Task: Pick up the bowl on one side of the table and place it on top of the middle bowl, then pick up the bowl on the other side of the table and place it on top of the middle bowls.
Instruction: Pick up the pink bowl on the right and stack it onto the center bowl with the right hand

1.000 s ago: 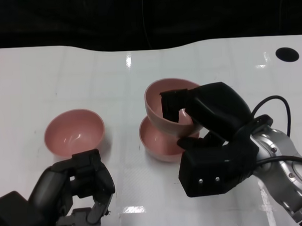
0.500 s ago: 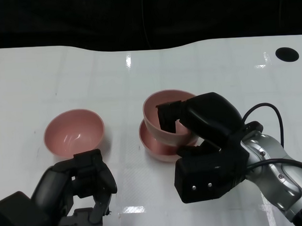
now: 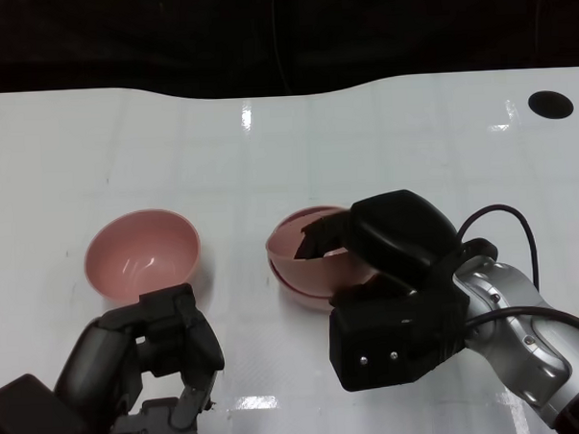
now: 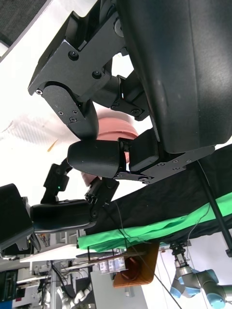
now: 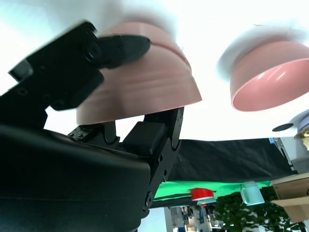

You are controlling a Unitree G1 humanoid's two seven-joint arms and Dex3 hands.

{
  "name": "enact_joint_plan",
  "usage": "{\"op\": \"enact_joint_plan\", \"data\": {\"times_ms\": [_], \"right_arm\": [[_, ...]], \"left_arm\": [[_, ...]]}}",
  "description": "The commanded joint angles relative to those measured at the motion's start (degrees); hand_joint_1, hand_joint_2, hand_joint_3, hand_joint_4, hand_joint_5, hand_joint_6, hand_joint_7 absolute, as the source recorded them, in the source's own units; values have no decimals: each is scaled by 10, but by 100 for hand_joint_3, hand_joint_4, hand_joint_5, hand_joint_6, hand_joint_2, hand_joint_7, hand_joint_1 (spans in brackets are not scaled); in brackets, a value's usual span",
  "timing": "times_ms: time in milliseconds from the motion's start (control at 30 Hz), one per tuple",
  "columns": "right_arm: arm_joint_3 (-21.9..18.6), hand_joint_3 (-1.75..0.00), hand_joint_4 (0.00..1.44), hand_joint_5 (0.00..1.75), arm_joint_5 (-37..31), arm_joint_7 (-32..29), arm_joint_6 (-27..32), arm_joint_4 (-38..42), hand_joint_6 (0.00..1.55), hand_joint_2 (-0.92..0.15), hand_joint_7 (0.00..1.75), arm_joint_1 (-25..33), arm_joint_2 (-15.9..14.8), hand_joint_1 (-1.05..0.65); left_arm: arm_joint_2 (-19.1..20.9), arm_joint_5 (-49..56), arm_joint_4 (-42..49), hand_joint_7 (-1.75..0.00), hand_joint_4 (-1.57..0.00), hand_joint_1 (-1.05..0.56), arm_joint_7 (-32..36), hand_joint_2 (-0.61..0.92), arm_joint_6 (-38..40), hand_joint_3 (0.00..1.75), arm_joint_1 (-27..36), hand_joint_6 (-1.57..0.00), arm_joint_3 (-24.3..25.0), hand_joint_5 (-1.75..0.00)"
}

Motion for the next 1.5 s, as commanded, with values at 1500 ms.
{"op": "enact_joint_plan", "data": {"times_ms": [1500], "right_arm": [[63,-13,74,64,-129,-309,-66,59,88,-92,6,44,-33,-46]], "left_arm": [[12,0,3,-150,-86,-11,-7,45,-11,126,4,-82,4,-169]]}}
